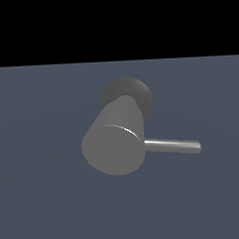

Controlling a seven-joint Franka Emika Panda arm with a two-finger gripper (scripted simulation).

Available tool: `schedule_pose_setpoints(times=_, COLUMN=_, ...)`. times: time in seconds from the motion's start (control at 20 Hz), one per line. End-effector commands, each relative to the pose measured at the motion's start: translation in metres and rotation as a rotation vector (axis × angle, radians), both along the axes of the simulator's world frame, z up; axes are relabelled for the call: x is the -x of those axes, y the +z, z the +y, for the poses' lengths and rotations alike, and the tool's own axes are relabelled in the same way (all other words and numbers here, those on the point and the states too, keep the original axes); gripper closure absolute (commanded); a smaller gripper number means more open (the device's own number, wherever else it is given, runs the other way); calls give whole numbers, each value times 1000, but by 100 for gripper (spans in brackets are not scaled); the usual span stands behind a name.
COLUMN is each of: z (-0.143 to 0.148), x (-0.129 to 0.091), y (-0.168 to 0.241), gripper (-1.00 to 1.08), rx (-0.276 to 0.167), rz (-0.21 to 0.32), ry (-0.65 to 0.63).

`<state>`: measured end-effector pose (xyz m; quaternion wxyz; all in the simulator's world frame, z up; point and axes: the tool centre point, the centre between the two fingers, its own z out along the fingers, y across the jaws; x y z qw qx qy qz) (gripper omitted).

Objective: Turn on the faucet by rotating a designated handle.

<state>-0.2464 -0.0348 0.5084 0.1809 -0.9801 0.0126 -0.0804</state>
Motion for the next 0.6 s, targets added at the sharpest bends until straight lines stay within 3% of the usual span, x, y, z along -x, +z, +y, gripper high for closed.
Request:
schedule_pose_setpoints(times=0.0, z=-6, x=-1, y=8, gripper=108, rx=-86, rz=-56, ry=-4)
schedule_pose_setpoints(times=0.55, z=-51, x=-4, y=45, gripper=108, rx=-479, rz=-321, ry=-49)
